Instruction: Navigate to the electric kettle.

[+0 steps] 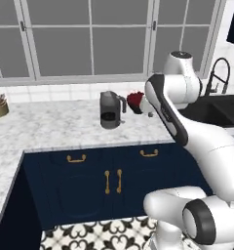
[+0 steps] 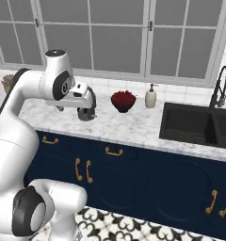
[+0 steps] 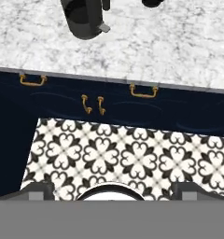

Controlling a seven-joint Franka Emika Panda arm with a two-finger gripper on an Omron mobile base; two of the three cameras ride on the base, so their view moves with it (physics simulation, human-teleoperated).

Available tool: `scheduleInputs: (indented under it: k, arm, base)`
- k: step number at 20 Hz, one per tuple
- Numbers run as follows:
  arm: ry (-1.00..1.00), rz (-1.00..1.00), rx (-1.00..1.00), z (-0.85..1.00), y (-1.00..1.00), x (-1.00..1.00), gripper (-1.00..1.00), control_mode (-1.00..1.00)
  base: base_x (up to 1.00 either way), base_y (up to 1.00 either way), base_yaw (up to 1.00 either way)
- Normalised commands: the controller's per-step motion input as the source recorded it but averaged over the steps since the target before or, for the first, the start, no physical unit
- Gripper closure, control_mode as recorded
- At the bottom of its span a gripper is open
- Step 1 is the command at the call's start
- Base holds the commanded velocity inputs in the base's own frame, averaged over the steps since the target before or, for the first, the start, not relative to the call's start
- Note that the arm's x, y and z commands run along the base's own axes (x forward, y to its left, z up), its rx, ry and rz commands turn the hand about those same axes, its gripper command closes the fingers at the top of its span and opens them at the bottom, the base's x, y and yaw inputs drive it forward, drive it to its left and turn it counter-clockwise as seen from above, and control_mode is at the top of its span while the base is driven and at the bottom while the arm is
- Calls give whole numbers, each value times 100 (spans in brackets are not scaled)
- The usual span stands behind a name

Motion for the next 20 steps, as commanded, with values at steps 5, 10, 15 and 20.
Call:
scheduleInputs:
  k: [5,10,15,20]
  arm:
    - [0,0,0,0,0,0,-100,100]
    - [0,0,0,0,0,0,-100,100]
    - [0,0,0,0,0,0,-100,100]
    - [0,0,0,0,0,0,-100,100]
  base:
    - [76,35,-2]
    - [70,22,-1]
    - [62,51,-9]
    - [72,46,-8]
